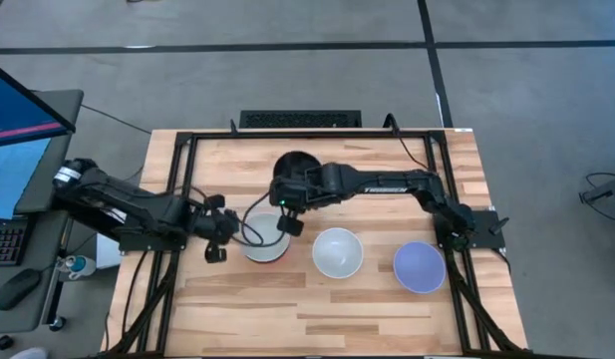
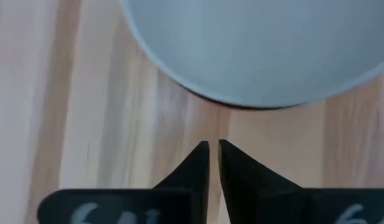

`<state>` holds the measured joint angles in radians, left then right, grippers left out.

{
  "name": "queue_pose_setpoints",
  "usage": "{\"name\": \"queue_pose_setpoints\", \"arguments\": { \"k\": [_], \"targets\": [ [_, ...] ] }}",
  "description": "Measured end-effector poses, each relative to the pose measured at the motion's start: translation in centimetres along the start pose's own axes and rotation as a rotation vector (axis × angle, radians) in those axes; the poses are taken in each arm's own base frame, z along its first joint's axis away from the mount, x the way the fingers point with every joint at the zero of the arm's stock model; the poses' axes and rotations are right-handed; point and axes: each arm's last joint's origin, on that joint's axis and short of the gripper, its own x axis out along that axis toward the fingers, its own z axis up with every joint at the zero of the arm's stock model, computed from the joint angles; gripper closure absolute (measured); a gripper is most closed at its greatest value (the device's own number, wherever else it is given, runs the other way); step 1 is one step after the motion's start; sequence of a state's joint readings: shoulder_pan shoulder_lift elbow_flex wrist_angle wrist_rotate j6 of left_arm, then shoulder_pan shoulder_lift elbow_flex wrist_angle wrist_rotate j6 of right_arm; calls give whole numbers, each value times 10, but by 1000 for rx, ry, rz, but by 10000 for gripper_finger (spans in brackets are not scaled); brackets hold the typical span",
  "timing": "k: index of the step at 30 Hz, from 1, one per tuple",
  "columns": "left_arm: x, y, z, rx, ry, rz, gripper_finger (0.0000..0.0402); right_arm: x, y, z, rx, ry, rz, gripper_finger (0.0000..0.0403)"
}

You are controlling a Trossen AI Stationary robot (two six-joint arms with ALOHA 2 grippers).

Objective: Nest bowls inside each other
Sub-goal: Stack the black bowl on the left white bowl

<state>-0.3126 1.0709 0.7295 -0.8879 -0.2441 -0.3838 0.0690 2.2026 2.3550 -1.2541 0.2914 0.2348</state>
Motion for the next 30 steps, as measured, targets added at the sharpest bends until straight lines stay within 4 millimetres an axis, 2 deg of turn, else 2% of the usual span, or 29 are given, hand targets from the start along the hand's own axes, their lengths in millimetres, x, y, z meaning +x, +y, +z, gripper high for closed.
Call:
{"name": "queue_pose_setpoints", "arguments": {
  "k": [6, 10, 15, 22, 30],
  "targets": [
    [1, -20, 1, -16, -40, -63, 372, -31, -33, 7, 74, -99, -58, 377],
    [4, -22, 6, -53, -56, -75, 372, -48, -59, 10, 121, -141, -86, 381],
    [31, -26, 1, -70, 24, -144, 372, -56, -80, 6, 147, -126, -126, 377],
    [44, -31, 14, -90, -76, -193, 372, -62, -85, 7, 148, -143, -130, 381],
    [50, -8, 34, -145, -177, -173, 372, -62, -86, 4, 140, -117, -131, 376]
  ]
}}
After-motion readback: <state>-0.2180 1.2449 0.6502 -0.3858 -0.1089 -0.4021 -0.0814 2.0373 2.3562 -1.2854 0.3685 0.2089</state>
